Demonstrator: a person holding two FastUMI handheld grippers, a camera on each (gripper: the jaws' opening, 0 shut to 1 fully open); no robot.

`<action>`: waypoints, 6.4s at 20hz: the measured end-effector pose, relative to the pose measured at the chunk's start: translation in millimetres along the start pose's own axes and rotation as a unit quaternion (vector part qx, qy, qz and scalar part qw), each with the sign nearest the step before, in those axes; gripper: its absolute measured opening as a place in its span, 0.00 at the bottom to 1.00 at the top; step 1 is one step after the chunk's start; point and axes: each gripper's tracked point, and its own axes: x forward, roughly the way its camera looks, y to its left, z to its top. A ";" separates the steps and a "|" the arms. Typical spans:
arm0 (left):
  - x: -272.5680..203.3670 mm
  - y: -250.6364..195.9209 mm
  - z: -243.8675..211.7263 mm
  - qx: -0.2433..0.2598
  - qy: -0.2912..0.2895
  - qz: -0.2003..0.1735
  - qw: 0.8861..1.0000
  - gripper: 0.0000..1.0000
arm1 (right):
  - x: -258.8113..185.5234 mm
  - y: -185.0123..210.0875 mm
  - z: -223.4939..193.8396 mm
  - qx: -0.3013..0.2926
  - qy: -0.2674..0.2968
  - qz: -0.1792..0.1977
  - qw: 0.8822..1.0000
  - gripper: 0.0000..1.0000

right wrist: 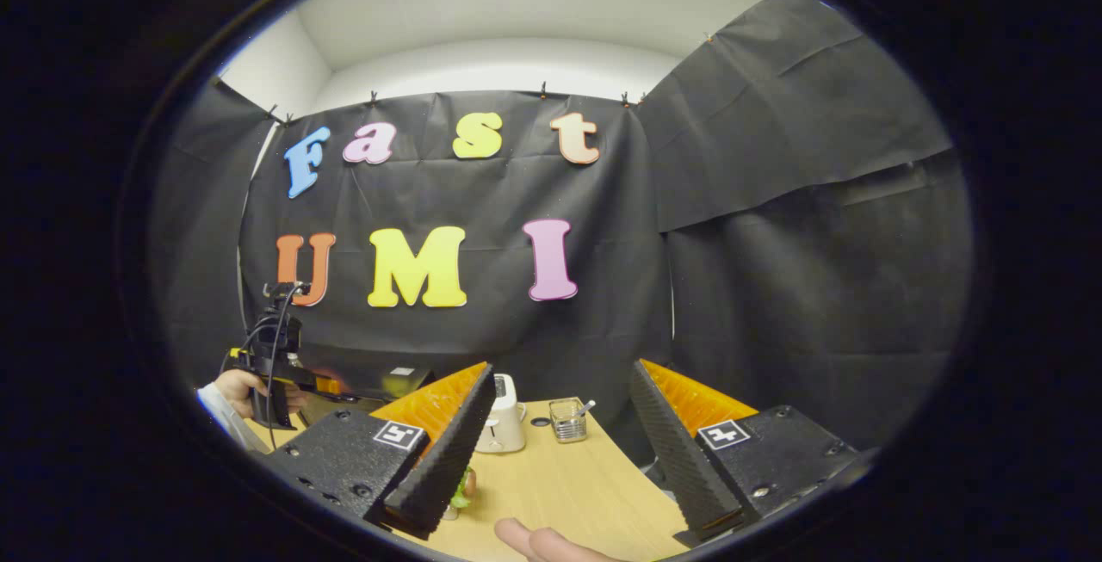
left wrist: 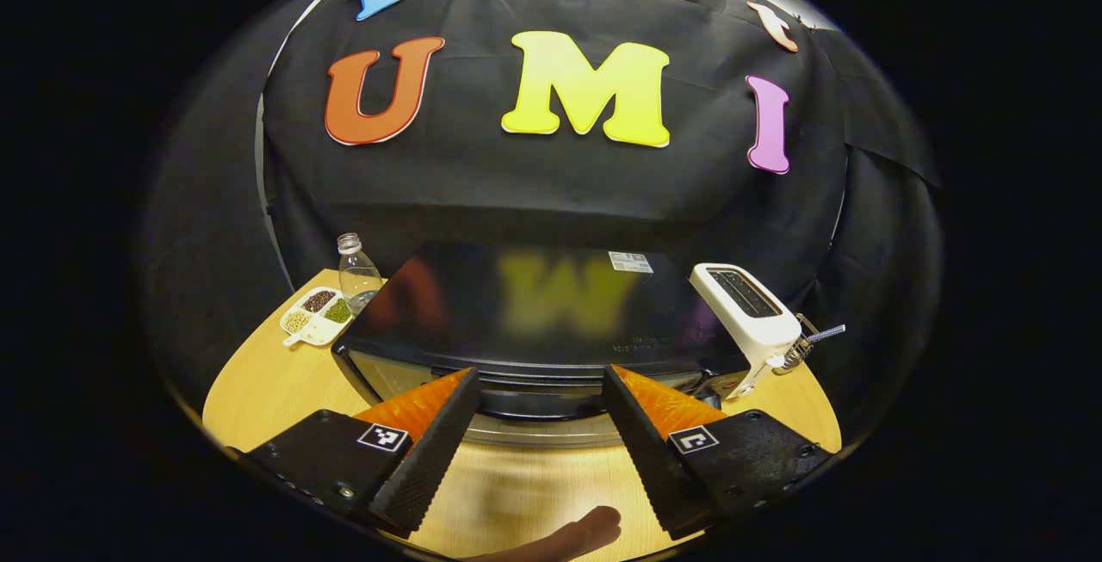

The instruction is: Open the electric oven with the left hand, put the food in, and close the electric oven.

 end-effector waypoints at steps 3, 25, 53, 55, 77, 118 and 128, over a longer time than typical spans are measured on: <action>8.3 0.0 -3.9 0.021 0.010 0.004 1.000 0.97 | -4.6 0.9 3.9 -0.003 -0.006 0.001 1.000 1.00; -68.9 -3.1 -115.6 0.020 0.069 0.031 0.997 0.97 | -44.4 0.9 13.4 -0.024 -0.012 0.003 1.000 1.00; -197.8 -17.0 -56.9 0.000 -0.121 -0.033 0.992 0.92 | 43.8 41.8 -84.8 0.008 0.175 0.074 0.982 1.00; -218.2 -16.0 -40.2 0.008 -0.158 -0.030 0.987 0.92 | 60.9 54.6 -110.1 0.008 0.218 0.102 0.971 1.00; -234.1 37.8 -14.6 0.016 -0.202 0.086 0.975 0.92 | 111.2 167.6 -300.1 0.169 0.624 0.328 0.689 0.80; -279.1 93.5 -49.2 0.002 -0.219 -0.014 0.976 0.92 | 145.9 429.2 -277.3 0.463 0.307 0.152 0.818 0.40; -264.4 104.2 -51.2 -0.029 -0.208 -0.036 0.977 0.94 | 244.0 464.1 -302.8 0.421 0.209 0.087 0.878 0.31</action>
